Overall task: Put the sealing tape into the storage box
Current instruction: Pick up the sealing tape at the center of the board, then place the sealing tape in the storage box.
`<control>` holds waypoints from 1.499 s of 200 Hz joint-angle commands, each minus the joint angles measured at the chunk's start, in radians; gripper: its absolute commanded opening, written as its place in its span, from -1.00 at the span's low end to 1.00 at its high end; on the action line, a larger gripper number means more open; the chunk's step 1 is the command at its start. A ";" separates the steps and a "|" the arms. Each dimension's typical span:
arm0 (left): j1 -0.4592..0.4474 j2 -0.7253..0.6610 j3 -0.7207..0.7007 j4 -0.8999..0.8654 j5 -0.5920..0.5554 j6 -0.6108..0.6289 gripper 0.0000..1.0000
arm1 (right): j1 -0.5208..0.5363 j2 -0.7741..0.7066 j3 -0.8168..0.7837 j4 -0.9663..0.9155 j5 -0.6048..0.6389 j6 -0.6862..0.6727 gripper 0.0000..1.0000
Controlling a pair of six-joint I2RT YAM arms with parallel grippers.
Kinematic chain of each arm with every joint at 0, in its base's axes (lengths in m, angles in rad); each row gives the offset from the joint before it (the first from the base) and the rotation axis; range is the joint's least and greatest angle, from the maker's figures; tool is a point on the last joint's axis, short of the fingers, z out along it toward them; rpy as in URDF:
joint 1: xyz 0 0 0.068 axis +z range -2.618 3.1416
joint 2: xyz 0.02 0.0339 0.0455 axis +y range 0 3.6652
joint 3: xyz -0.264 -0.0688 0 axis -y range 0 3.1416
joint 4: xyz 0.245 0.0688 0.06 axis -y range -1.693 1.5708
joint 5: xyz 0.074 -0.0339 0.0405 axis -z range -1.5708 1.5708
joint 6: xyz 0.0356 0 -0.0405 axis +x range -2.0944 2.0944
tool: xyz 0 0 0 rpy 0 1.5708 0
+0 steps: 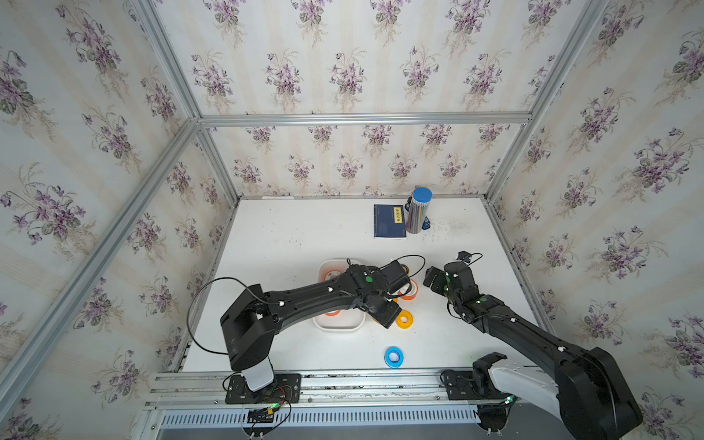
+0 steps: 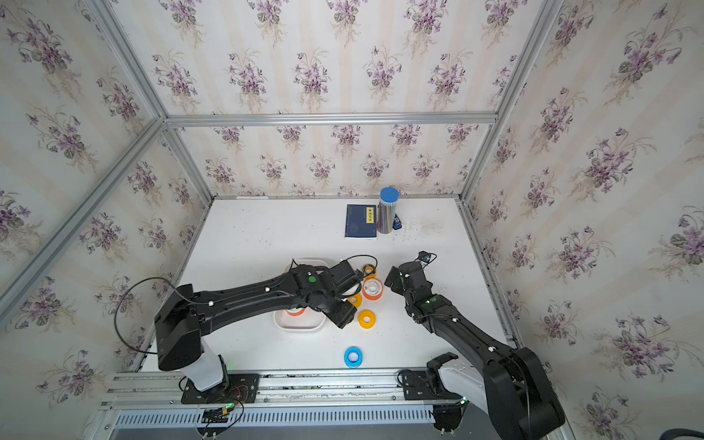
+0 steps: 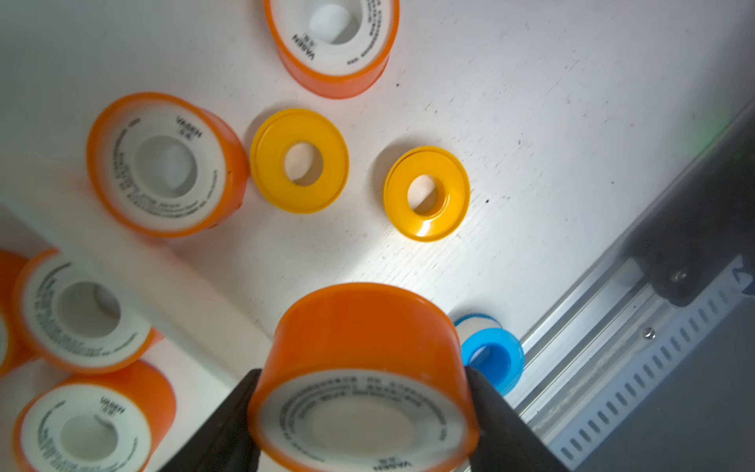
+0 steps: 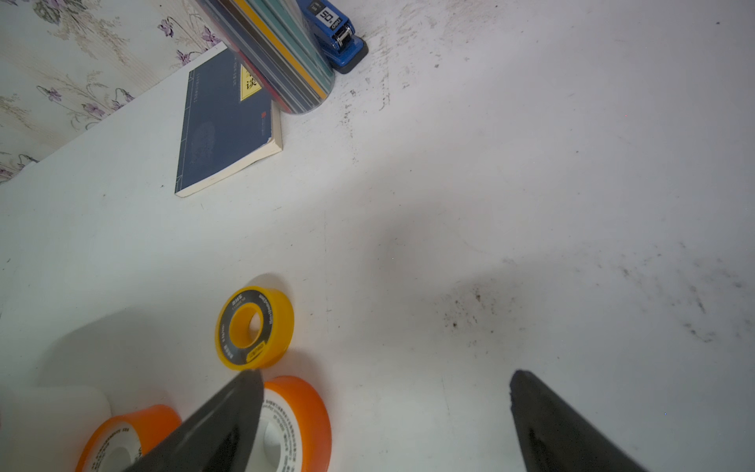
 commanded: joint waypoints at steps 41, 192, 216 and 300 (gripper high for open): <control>0.131 -0.265 -0.228 -0.036 -0.027 0.007 0.23 | 0.000 0.003 0.007 -0.004 0.004 -0.006 0.95; 0.200 -0.145 -0.341 0.123 0.048 -0.008 0.25 | -0.001 0.027 0.019 -0.008 0.001 -0.007 0.94; 0.200 -0.133 -0.343 0.131 0.055 -0.005 0.33 | -0.001 0.026 0.019 -0.009 0.001 -0.006 0.94; 0.200 -0.100 -0.316 0.111 0.034 -0.005 0.64 | 0.000 0.036 0.024 -0.012 0.002 -0.007 0.94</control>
